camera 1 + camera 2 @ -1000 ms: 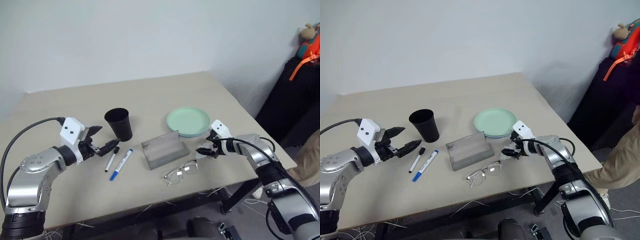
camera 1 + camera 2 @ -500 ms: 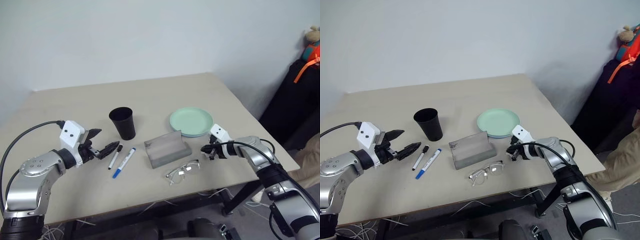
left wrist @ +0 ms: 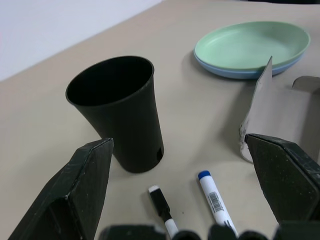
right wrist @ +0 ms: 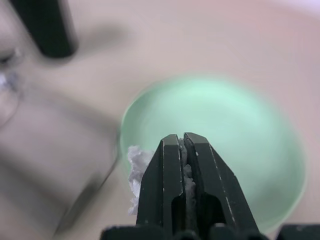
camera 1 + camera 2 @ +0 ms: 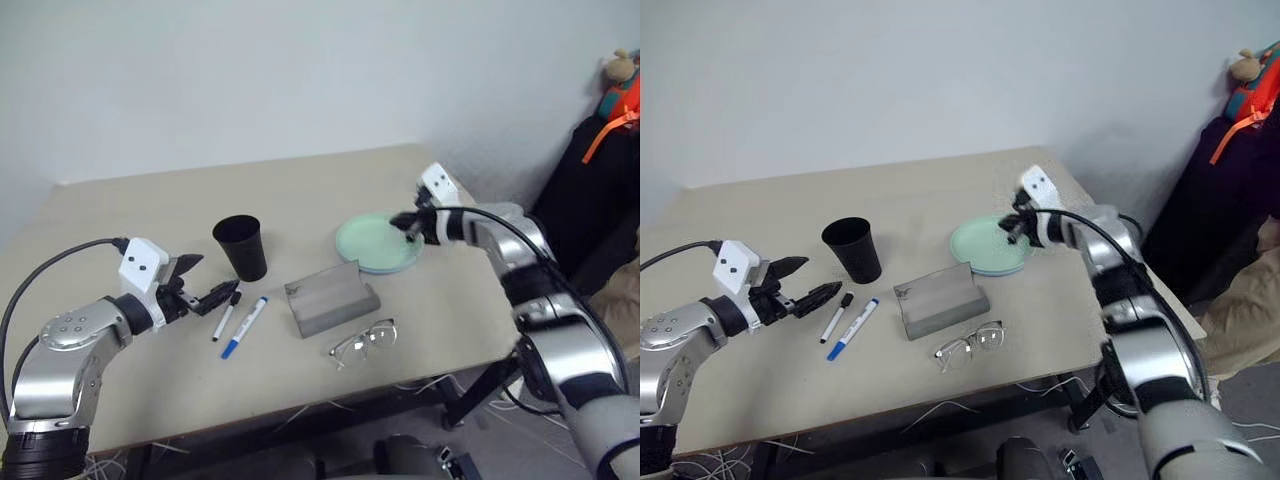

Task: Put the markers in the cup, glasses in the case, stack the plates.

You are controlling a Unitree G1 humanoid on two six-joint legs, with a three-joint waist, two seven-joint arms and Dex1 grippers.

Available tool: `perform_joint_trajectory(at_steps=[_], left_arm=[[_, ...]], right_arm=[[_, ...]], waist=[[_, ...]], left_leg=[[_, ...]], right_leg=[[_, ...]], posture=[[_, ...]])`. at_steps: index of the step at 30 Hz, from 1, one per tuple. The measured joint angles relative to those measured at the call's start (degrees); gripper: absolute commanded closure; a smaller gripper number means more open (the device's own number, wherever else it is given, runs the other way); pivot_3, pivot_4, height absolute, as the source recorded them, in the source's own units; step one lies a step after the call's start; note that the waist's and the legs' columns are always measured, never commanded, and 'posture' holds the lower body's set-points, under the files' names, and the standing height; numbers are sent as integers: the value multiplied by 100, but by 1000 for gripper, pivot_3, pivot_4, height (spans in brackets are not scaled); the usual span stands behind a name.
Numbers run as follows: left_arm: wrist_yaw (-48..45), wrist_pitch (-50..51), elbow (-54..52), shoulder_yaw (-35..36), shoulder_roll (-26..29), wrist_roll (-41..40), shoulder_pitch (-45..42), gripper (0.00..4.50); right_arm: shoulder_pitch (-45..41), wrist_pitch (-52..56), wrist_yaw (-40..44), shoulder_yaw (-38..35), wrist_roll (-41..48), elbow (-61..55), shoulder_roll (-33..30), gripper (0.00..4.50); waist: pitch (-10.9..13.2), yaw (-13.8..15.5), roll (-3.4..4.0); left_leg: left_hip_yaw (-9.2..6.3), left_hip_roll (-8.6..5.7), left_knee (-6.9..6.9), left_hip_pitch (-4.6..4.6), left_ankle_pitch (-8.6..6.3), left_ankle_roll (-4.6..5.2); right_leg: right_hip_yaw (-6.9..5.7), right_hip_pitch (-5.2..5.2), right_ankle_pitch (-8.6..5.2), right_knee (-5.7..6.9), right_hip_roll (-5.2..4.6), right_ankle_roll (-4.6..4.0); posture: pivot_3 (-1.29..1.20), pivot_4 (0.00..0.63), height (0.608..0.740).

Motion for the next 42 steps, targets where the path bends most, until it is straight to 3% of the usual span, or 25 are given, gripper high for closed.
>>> perform_joint_trajectory(at_steps=[6, 9, 20, 25, 28, 33, 37, 42], left_arm=[[55, 1, -3, -7, -7, 1, -46, 0], [108, 3, -21, -4, -11, 0, -20, 0], [261, 102, -426, -5, -77, -28, 132, 0], [285, 202, -506, -79, -89, -30, 6, 0], [332, 412, -589, -420, -152, -23, -361, 0], [379, 893, -751, -1405, -324, 103, -1061, 0], [362, 1295, -828, -1962, -338, 206, -1429, 0], [211, 2255, -1047, -3336, -380, 475, -2616, 0]], right_arm=[[-727, -1320, -1286, -40, -458, 2258, 842, 4458], [-735, -1731, -1687, -15, -672, 2893, 1051, 3803], [-873, -2093, -2011, -390, -759, 3310, 1038, 17], [-940, -2088, -1639, -543, -752, 3130, 647, 17], [-811, -1808, -669, -539, -670, 2534, 264, 17], [341, -1055, 996, -250, -604, 500, -738, 17], [957, -503, 1609, -125, -522, -524, -1132, 17], [1313, -57, 2723, -184, -4, -1893, -2025, 17]], waist=[[-2, -1, -2], [-3, 11, 1], [-2, 1, 5], [-2, -6, 6], [-2, 18, 8], [-8, 65, 9], [-2, -5, 20], [0, 27, 20]], left_leg=[[-1, -6, -6, -14, -2, -3], [-8, -16, -3, -39, -1, -6], [-11, -14, -2, -33, -1, -5], [-9, -14, 0, -28, 4, -4], [-13, -21, 8, -32, 5, -3], [-17, -36, 16, -41, 4, -3], [-2, -32, 12, -36, 6, -1], [-10, -30, 38, -35, 10, 7]], right_leg=[[7, -4, 7, -8, -5, -6], [11, -18, 10, -7, -13, -5], [9, -14, 14, -9, -6, -7], [10, -7, 11, -7, -4, -12], [11, 0, 12, -10, -3, -8], [27, 9, 15, -18, -4, 3], [43, -1, 14, -9, 4, 3], [37, 13, 5, -5, 10, -3]], posture=[[0, 0, 727], [0, 0, 727], [0, 0, 727], [0, 0, 727], [0, 0, 727], [0, 0, 727], [0, 0, 727], [0, 0, 727]])
